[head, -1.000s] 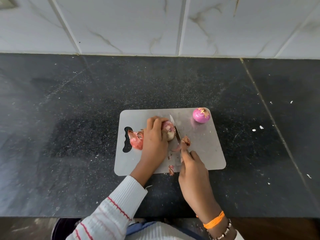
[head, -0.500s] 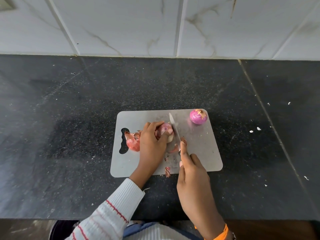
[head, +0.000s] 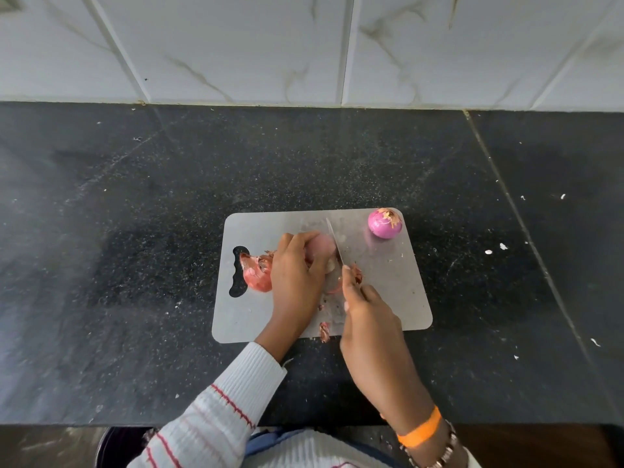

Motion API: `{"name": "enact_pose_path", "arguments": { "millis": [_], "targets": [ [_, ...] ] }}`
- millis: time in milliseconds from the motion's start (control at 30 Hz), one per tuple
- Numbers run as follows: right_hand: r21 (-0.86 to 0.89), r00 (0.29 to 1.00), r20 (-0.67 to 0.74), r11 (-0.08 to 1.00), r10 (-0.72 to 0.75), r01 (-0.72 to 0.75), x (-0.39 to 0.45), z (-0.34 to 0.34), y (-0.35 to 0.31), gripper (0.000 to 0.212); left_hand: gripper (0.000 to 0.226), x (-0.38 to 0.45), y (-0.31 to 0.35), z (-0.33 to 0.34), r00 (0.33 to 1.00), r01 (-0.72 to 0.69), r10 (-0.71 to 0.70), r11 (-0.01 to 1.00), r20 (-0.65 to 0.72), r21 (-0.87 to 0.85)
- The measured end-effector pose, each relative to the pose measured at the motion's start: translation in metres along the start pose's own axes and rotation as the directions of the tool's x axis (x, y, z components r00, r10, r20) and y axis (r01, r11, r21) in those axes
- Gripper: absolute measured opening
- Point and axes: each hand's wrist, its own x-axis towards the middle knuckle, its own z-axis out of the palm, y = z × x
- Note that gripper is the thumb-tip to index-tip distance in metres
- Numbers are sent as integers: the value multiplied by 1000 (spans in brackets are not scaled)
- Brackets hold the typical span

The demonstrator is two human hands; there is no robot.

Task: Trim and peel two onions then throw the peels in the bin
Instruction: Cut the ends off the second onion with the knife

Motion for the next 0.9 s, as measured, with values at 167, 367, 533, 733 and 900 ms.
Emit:
{"name": "enact_pose_path", "arguments": {
  "millis": [167, 367, 533, 733, 900],
  "targets": [
    [-61, 1000, -17, 998, -1, 0, 6, 8, 0, 74, 31, 2, -1, 1, 999, 36, -36, 999, -5, 5],
    [44, 1000, -13, 999, -12, 13, 6, 20, 9, 67, 27, 8, -3, -5, 995, 101, -102, 994, -15, -51],
    [-37, 999, -38, 999, -36, 34, 21, 28, 14, 76, 28, 8, -6, -12, 989, 149, -147, 986, 36, -80],
    [223, 979, -206, 974, 8, 39, 27, 26, 31, 57, 25, 2, -6, -20, 980, 160, -142, 978, 140, -133],
    [388, 974, -221, 921, 54, 37, 14, 19, 39, 51, 21, 0, -2, -31, 912, 192, -156, 980, 380, -58]
  ]
}}
